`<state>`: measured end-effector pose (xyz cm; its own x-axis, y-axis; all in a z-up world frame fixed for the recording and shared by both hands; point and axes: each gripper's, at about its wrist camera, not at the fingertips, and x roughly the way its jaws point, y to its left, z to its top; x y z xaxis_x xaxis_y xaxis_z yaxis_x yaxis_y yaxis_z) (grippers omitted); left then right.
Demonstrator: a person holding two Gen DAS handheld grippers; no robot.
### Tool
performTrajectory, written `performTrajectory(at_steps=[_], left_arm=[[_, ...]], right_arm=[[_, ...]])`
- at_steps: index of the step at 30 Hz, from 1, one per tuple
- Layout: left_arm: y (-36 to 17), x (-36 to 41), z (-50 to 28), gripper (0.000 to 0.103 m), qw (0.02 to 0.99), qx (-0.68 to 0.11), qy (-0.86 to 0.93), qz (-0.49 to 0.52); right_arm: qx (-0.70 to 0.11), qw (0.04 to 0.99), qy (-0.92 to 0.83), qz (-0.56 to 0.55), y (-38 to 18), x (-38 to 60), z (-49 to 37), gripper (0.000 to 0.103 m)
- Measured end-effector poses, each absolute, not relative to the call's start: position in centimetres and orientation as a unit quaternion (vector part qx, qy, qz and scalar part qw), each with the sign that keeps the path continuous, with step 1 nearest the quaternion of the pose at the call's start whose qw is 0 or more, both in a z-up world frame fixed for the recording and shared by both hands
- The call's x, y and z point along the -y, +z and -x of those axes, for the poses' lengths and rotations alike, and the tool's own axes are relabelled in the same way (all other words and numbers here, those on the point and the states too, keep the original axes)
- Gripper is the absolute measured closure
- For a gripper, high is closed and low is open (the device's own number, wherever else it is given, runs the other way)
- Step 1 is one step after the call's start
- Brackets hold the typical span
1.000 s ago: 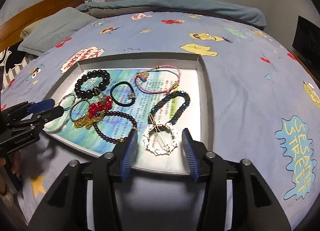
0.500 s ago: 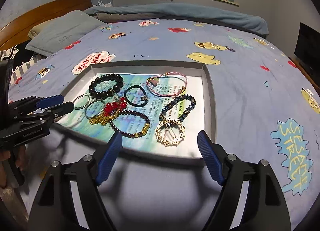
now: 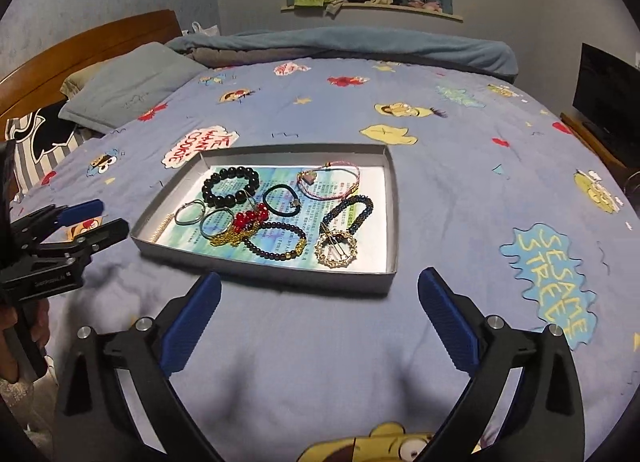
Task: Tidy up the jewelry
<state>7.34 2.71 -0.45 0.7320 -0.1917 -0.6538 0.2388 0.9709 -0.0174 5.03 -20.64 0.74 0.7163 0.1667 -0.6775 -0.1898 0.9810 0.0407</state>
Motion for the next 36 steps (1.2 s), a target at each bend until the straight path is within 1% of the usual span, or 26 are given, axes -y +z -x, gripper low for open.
performTrajectory(at_steps=[4, 7, 17, 36], left_arm=[[1.1, -2.8, -5.6, 0.011, 0.931, -0.348, -0.103, -0.04], [2.1, -2.9, -4.3, 0.009, 0.931, -0.35, -0.103, -0.032], [3.0, -2.3, -2.3, 0.008, 0.931, -0.348, -0.107, -0.036], [3.3, -1.9, -2.2, 0.008, 0.932, -0.344, -0.104, -0.047]], right_arm=[[-0.363, 0.928, 0.082, 0.024, 1.7, 20.5, -3.8, 0.006], [-0.357, 0.93, 0.081, 0.026, 2.5, 20.2, -2.8, 0.006], [-0.331, 0.939, 0.085, 0.028, 4.7, 19.6, -1.1, 0.006], [-0.328, 0.94, 0.086, 0.025, 5.2, 19.9, -1.0, 0.006]])
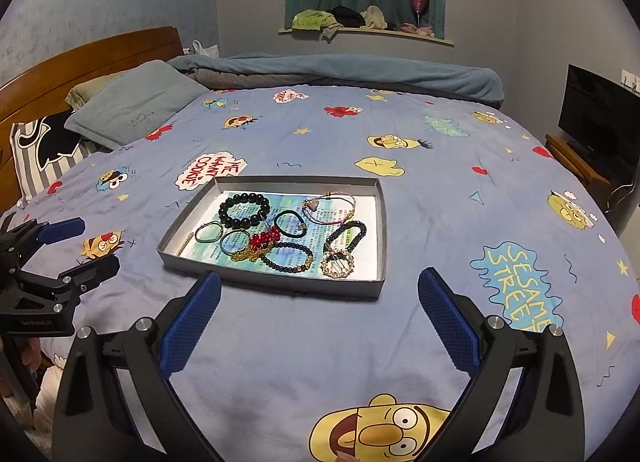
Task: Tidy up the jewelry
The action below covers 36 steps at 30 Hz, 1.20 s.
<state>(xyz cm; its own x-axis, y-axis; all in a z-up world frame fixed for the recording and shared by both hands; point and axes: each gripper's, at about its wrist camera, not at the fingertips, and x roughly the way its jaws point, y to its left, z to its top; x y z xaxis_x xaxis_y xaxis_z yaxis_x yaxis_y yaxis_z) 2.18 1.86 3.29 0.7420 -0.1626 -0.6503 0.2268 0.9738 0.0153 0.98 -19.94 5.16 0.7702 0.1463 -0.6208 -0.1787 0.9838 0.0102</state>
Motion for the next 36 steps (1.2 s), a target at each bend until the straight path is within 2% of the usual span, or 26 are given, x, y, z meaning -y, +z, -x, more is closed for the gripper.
performTrajectory(at_steps=[36], left_arm=[[3.31, -1.54, -1.96, 0.008, 0.934, -0.337, -0.104, -0.056]], right_arm=[[-0.329, 0.94, 0.089, 0.023, 5.19, 20.05, -1.01, 0.006]])
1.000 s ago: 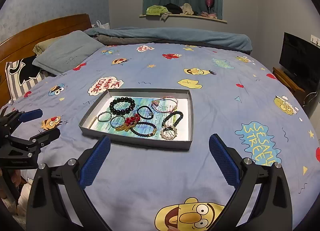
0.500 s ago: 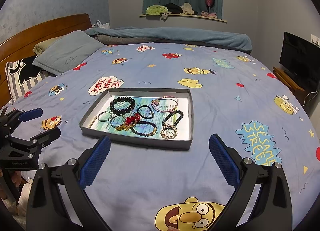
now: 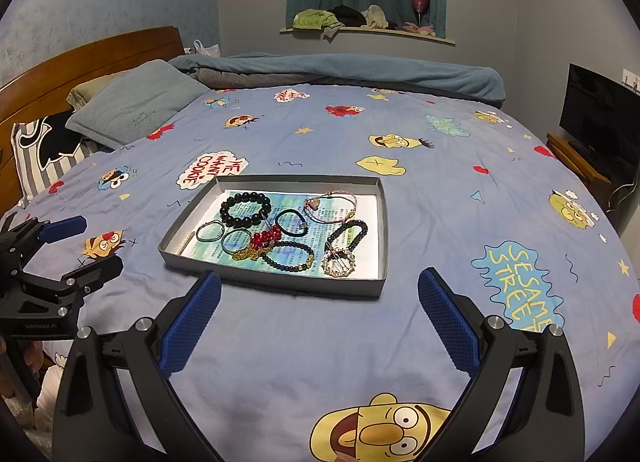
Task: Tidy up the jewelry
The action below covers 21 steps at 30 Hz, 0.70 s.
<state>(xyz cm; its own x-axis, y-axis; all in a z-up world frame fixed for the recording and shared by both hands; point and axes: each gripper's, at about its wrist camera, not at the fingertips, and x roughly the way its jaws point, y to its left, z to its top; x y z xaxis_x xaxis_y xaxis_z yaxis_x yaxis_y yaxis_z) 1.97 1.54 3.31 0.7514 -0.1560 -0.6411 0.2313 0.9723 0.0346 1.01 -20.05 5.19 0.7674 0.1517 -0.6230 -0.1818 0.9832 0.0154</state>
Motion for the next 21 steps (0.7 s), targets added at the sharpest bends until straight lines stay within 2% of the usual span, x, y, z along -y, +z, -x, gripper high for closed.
performTrajectory(at_steps=[21], left_arm=[[2.89, -1.69, -2.14, 0.008, 0.935, -0.336, -0.104, -0.048]], right_arm=[[-0.334, 0.938, 0.09, 0.022, 4.79, 19.85, -1.18, 0.006]])
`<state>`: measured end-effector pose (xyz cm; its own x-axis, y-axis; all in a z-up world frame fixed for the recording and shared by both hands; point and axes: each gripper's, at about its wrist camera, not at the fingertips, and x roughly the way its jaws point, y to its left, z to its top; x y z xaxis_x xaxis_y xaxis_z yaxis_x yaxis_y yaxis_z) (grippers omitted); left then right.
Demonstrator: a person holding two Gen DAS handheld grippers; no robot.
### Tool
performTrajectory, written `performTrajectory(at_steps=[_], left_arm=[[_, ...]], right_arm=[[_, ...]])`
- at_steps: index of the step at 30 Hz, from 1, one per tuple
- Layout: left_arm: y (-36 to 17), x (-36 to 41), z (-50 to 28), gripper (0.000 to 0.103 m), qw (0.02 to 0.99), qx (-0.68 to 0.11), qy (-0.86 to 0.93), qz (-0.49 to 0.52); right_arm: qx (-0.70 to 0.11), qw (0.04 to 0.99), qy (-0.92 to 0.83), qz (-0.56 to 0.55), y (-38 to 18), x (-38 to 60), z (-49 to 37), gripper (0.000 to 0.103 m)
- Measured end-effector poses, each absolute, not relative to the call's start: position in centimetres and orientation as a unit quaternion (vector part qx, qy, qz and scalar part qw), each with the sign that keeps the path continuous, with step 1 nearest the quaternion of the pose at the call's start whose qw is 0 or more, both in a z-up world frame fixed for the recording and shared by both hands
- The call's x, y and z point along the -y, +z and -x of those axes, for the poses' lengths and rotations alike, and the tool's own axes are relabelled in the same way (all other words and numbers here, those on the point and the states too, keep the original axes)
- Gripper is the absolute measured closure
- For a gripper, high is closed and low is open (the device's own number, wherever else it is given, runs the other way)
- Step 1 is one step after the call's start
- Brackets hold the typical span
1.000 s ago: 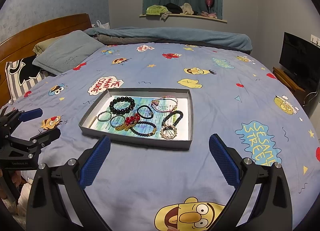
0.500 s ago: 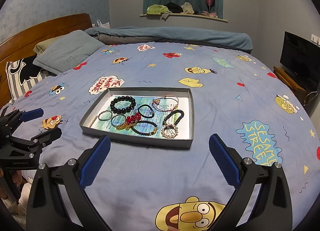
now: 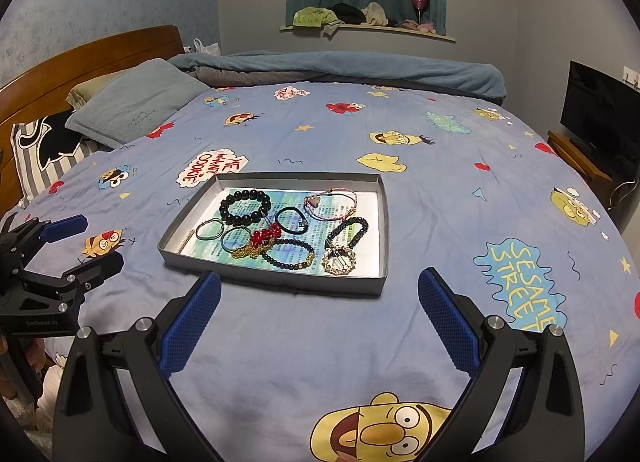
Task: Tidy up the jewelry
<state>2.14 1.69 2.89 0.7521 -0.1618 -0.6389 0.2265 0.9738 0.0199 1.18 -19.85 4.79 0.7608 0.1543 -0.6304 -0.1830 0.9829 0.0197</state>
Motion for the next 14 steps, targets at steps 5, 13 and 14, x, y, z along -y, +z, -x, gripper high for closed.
performTrajectory(at_steps=[5, 13, 14], left_arm=[[2.92, -1.64, -2.36, 0.008, 0.935, -0.335, -0.099, -0.053], [2.49, -1.67, -2.94, 0.007, 0.93, -0.351, -0.098, -0.051], [2.41, -1.7, -3.04, 0.007, 0.93, -0.352, -0.098, -0.051]], right_arm=[[-0.335, 0.938, 0.09, 0.021, 4.7, 19.92, -1.29, 0.006], [-0.339, 0.936, 0.09, 0.021, 4.24, 19.9, -1.57, 0.006], [-0.34, 0.936, 0.09, 0.021, 4.15, 19.9, -1.63, 0.006]])
